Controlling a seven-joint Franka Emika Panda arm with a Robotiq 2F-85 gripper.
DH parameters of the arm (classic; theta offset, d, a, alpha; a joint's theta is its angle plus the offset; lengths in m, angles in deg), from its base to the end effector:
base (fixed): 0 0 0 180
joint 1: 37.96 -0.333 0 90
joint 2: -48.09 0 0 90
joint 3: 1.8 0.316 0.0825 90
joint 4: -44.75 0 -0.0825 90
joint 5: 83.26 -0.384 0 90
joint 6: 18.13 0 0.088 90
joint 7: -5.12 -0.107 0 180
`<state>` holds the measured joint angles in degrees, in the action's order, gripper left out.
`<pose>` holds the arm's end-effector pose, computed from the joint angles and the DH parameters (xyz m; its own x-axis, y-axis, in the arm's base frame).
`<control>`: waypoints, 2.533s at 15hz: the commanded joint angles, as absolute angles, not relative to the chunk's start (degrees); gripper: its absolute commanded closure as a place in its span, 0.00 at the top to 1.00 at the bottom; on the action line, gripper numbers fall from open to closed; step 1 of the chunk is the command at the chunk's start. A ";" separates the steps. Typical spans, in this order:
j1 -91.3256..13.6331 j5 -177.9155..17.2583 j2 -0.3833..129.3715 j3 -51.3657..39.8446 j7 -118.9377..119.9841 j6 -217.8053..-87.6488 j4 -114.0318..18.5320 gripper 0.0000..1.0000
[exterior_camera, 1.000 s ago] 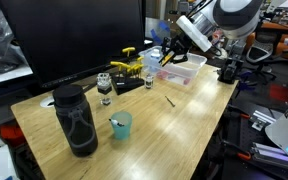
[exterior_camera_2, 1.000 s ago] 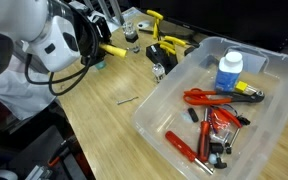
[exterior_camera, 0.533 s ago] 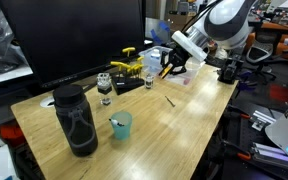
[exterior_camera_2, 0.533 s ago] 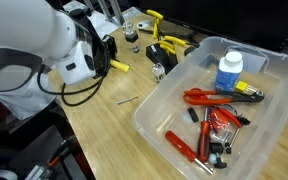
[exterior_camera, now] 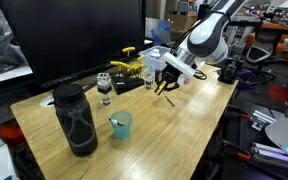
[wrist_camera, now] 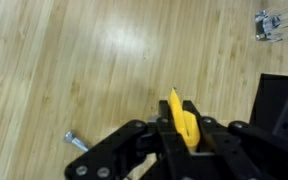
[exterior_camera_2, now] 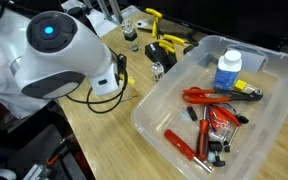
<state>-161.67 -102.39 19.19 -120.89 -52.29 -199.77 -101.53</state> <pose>0.4771 0.0363 0.2072 0.2357 -0.9141 -0.3299 -0.9114 -0.0901 -0.4015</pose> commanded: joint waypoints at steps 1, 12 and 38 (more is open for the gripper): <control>-171.42 -102.00 10.45 -129.80 -48.12 -199.60 -93.38 0.05; -179.08 -102.81 2.95 -133.44 -39.48 -198.44 -82.06 0.41; -176.30 -104.47 8.87 -127.76 -36.57 -202.32 -87.39 1.00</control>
